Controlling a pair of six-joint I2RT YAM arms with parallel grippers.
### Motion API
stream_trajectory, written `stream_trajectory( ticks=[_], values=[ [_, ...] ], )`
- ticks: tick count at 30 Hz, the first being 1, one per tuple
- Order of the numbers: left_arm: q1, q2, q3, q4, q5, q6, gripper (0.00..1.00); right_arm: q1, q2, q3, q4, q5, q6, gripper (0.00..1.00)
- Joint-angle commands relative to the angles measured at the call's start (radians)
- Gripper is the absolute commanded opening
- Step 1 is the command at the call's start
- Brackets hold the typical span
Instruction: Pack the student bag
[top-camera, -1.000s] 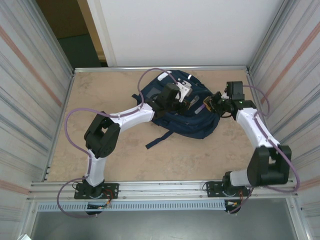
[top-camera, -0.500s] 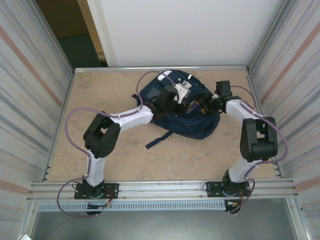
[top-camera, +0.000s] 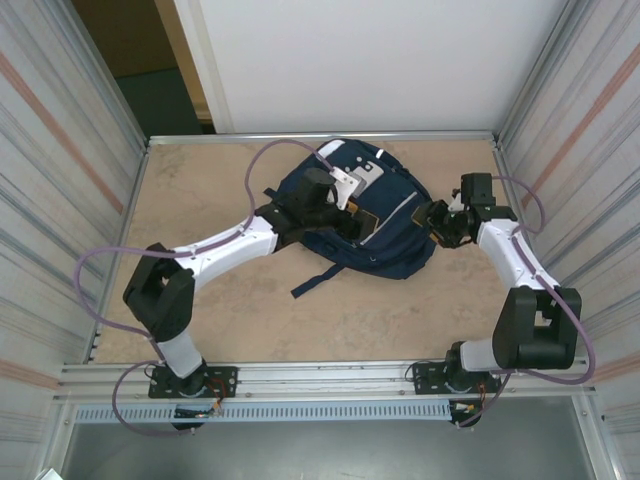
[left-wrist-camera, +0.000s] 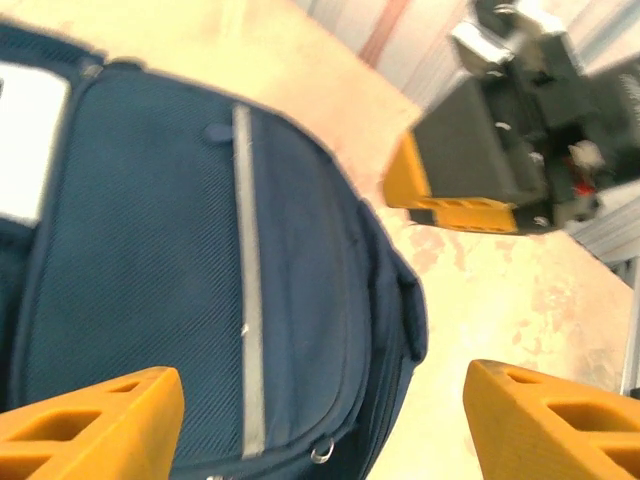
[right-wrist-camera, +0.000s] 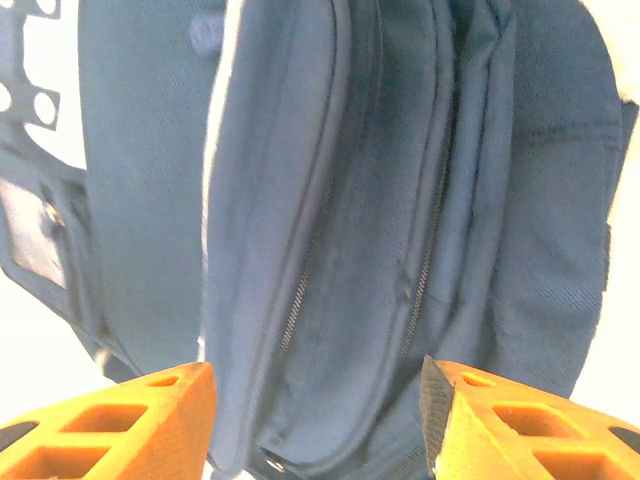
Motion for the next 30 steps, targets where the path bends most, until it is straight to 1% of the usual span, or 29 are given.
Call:
stream_trajectory(
  ticks=[1,2,4,6,8,10,11,13,15,18,21,23,24,26,28,30],
  values=[
    [0.036,0.070,0.055,-0.259,-0.138,-0.159,0.75,0.056,-0.029,-0.024,-0.070,0.012,-0.138,0.56],
    [0.043,0.092,0.063,-0.268,-0.144,-0.209,0.75,0.076,-0.030,-0.025,-0.066,0.017,-0.155,0.56],
    [0.052,0.126,0.074,-0.253,-0.140,-0.308,0.75,0.108,-0.016,-0.020,-0.065,0.070,-0.164,0.56],
    [0.055,0.160,0.110,-0.239,-0.132,-0.373,0.75,0.118,0.001,-0.019,-0.047,0.062,-0.159,0.53],
    [0.056,0.199,0.168,-0.256,-0.135,-0.422,0.72,0.128,0.010,-0.024,-0.016,0.019,-0.140,0.50],
    [0.056,0.232,0.196,-0.269,-0.140,-0.482,0.68,0.158,0.012,-0.031,0.018,-0.009,-0.124,0.49],
    [0.056,0.245,0.200,-0.272,-0.147,-0.514,0.65,0.184,0.009,-0.037,0.037,0.001,-0.107,0.49],
    [0.057,0.266,0.197,-0.274,-0.162,-0.578,0.62,0.231,0.009,-0.059,0.082,0.040,-0.075,0.51],
    [0.057,0.276,0.191,-0.276,-0.190,-0.613,0.61,0.261,0.014,-0.080,0.132,0.095,-0.047,0.52],
    [0.059,0.286,0.177,-0.231,-0.204,-0.635,0.58,0.258,0.049,-0.089,0.190,0.141,-0.040,0.51],
    [0.065,0.286,0.141,-0.098,-0.154,-0.634,0.49,0.249,0.104,-0.070,0.206,0.186,-0.056,0.49],
    [0.065,0.293,0.143,-0.083,-0.146,-0.631,0.42,0.245,0.140,-0.055,0.219,0.195,-0.060,0.49],
    [0.066,0.298,0.143,-0.082,-0.146,-0.631,0.39,0.239,0.160,-0.044,0.227,0.179,-0.056,0.47],
    [0.069,0.307,0.138,-0.074,-0.135,-0.624,0.35,0.229,0.191,-0.032,0.260,0.149,-0.036,0.40],
    [0.076,0.305,0.125,-0.063,-0.113,-0.620,0.26,0.220,0.227,-0.016,0.302,0.111,-0.030,0.25],
    [0.080,0.286,0.093,-0.039,-0.100,-0.608,0.16,0.214,0.274,0.014,0.329,0.093,-0.048,0.20]
  ],
)
